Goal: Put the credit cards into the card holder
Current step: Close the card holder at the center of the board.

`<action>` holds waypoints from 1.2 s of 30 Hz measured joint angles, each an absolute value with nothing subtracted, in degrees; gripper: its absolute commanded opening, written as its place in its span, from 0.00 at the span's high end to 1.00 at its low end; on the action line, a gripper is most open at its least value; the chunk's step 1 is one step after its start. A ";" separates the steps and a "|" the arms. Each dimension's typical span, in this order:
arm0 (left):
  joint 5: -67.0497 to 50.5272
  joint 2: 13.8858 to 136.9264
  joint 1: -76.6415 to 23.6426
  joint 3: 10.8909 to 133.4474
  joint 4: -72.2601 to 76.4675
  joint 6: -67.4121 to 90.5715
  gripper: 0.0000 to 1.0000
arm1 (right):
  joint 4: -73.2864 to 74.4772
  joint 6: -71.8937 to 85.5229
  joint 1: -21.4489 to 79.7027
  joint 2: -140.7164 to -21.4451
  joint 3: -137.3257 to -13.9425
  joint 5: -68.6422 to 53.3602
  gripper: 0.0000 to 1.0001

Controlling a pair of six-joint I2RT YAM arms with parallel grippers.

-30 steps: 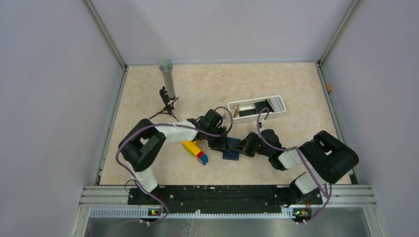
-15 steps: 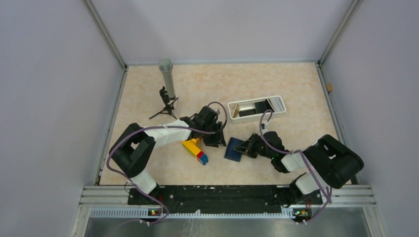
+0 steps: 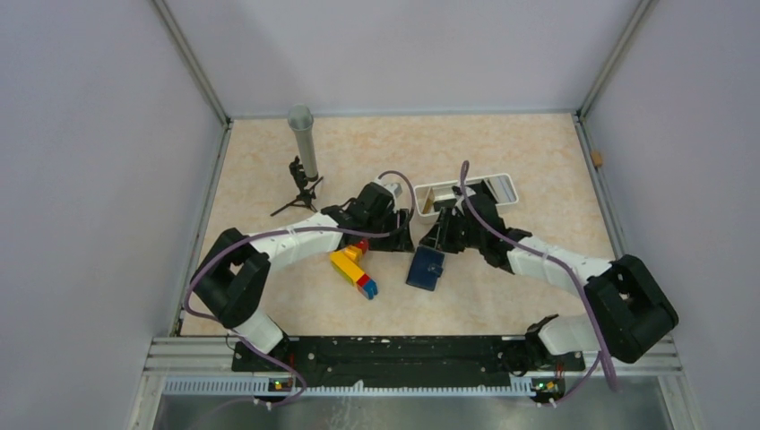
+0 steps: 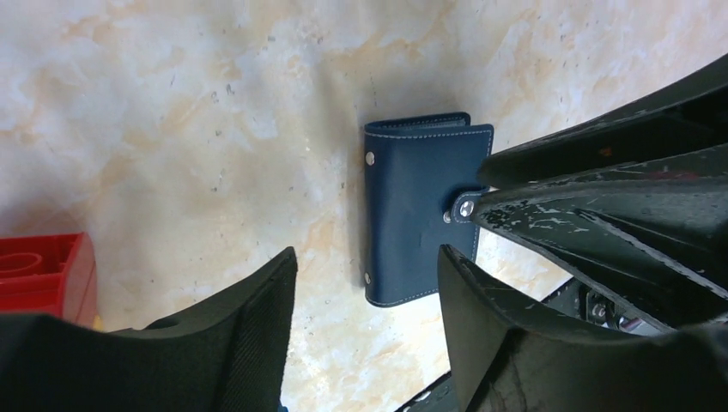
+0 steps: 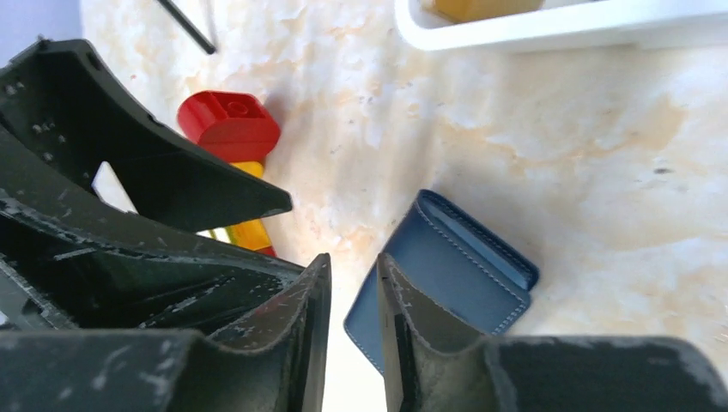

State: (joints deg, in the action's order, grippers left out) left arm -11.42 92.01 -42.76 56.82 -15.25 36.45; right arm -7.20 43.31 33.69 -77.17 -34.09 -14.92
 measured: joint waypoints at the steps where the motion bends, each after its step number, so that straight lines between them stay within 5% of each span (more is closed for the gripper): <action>1: -11.31 92.01 -42.72 57.10 -15.25 36.14 0.37 | -5.06 42.46 33.65 -76.66 -35.14 -14.09 0.68; 10: -12.40 92.66 -42.54 57.54 -12.88 35.55 0.37 | 12.27 40.60 33.47 -71.11 -37.26 -3.95 0.56; 36: -17.50 98.10 -42.65 52.64 -4.56 32.97 0.41 | 22.92 49.76 45.39 -76.49 -43.20 10.00 0.54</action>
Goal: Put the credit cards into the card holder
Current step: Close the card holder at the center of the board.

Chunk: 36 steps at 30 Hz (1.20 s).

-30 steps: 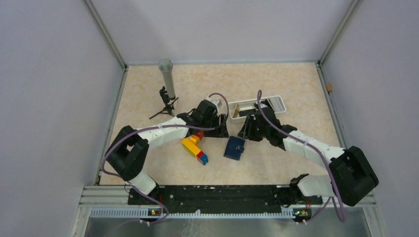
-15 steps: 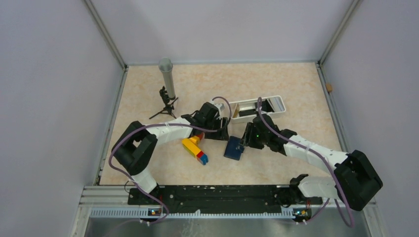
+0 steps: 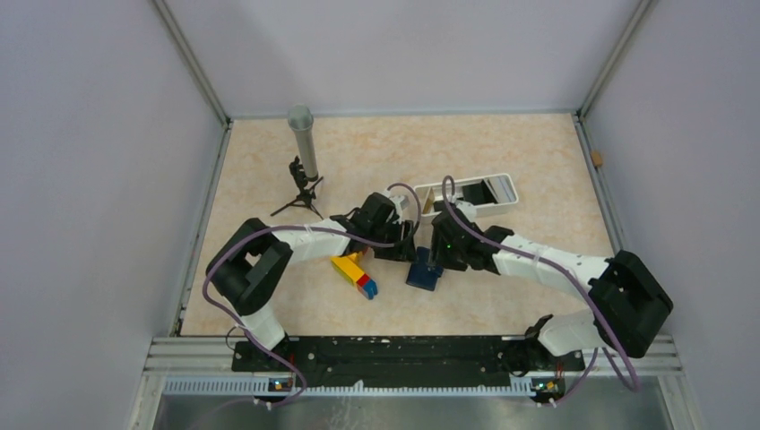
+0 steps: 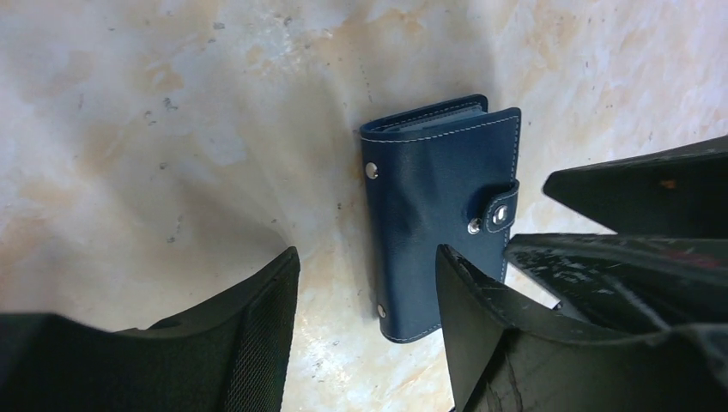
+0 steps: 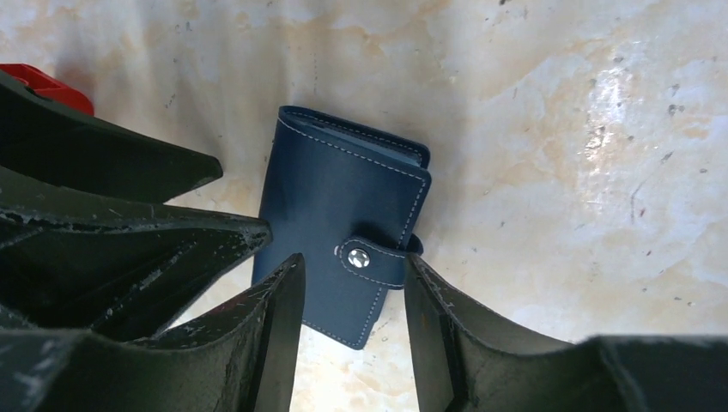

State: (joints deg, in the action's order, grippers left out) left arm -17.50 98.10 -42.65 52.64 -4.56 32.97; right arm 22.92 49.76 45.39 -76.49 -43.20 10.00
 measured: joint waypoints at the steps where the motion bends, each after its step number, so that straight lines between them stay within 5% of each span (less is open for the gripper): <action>1: -17.78 98.13 -42.72 52.53 -4.21 32.99 0.41 | 23.64 49.98 46.09 -77.30 -43.88 10.63 0.54; 11: -20.16 99.66 -43.66 52.07 -0.97 33.10 0.45 | 27.64 51.72 49.25 -83.05 -46.96 14.63 0.57; 23: -21.37 102.06 -44.29 53.21 1.32 33.52 0.56 | 29.10 52.66 50.15 -84.18 -47.79 16.82 0.73; 36: -19.99 102.30 -44.62 53.34 1.26 33.50 0.61 | 29.93 53.60 50.26 -83.74 -47.79 17.02 0.59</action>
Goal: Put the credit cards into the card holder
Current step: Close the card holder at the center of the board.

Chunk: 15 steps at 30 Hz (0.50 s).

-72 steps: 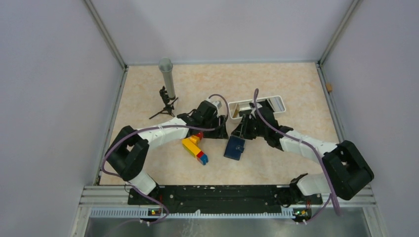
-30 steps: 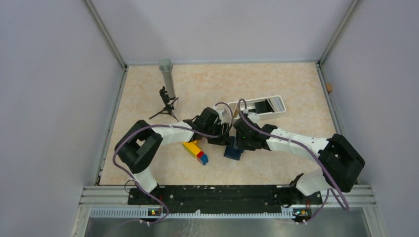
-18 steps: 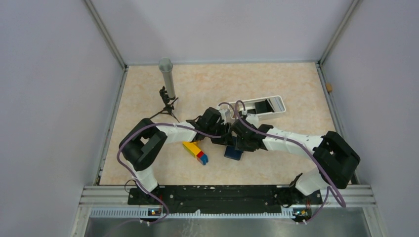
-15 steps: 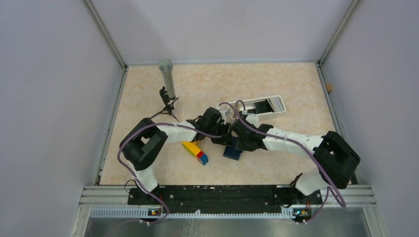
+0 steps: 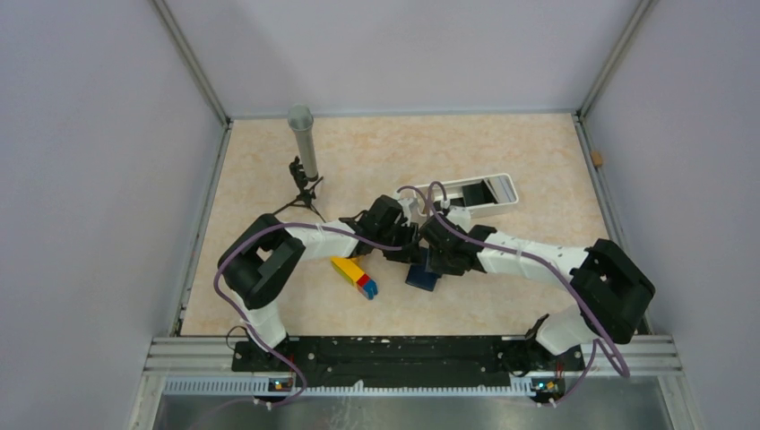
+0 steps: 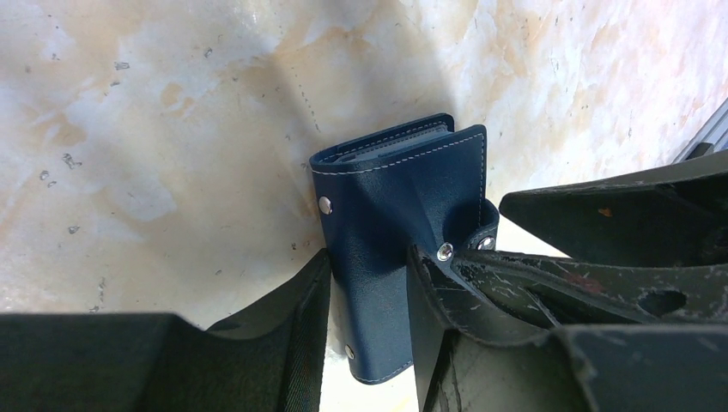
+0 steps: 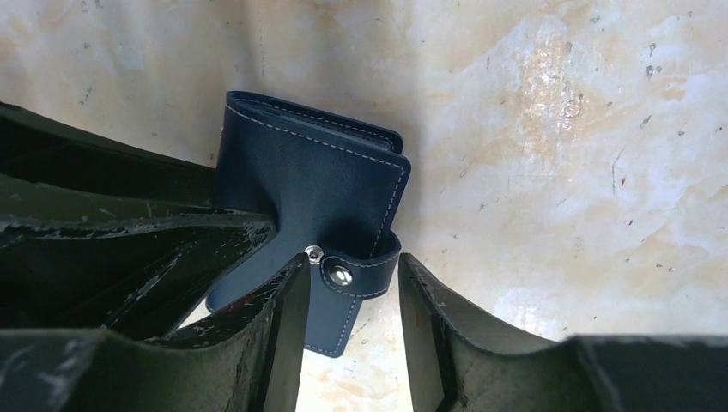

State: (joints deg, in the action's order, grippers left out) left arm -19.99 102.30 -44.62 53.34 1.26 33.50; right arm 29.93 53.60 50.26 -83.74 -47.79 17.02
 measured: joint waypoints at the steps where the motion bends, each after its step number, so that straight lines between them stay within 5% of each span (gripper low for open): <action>1: -19.86 102.30 -44.69 53.36 1.23 33.50 0.61 | 29.95 53.67 50.33 -83.61 -47.79 17.02 0.59; 15: -19.05 102.30 -45.04 53.58 0.86 33.50 0.62 | 31.22 54.33 52.51 -83.42 -51.13 18.22 0.64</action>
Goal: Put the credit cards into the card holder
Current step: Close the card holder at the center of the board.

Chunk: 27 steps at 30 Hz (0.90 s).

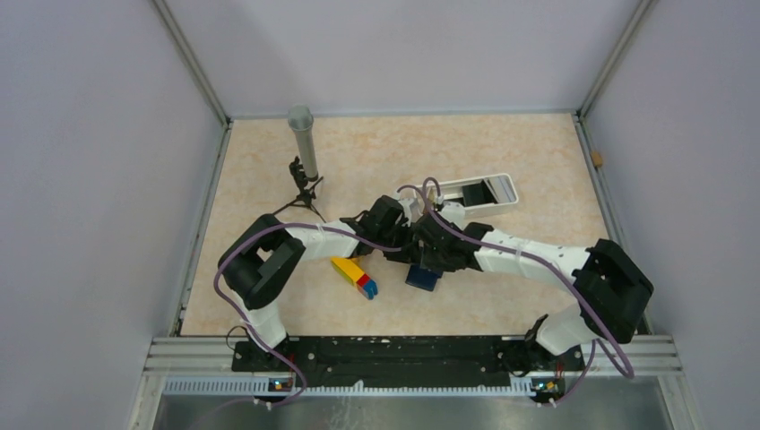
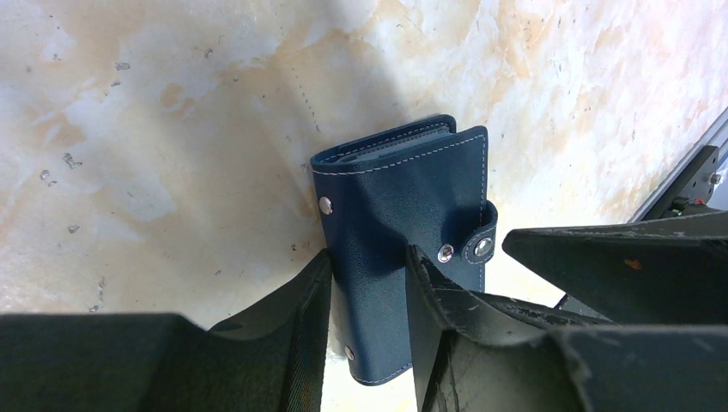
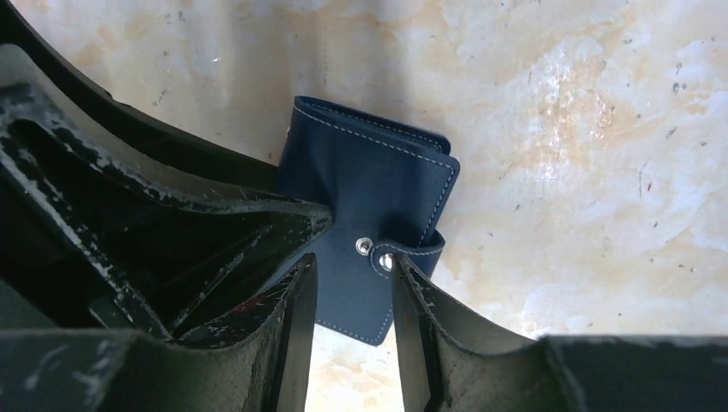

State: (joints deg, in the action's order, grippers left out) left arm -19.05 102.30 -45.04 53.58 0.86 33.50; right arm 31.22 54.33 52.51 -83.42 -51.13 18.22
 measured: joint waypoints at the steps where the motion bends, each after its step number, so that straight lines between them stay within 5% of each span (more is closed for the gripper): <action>1: -19.03 102.30 -45.06 53.58 0.84 33.50 0.62 | 31.40 54.33 52.60 -83.70 -51.46 18.37 0.64; 27: -18.76 102.30 -45.17 53.69 0.60 33.47 0.62 | 33.89 56.18 54.15 -89.01 -53.04 20.75 0.71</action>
State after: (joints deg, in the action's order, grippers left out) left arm -18.76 102.30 -45.17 53.69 0.60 33.47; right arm 33.89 56.18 54.15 -89.01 -53.04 20.75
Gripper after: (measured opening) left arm 0.383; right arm 0.311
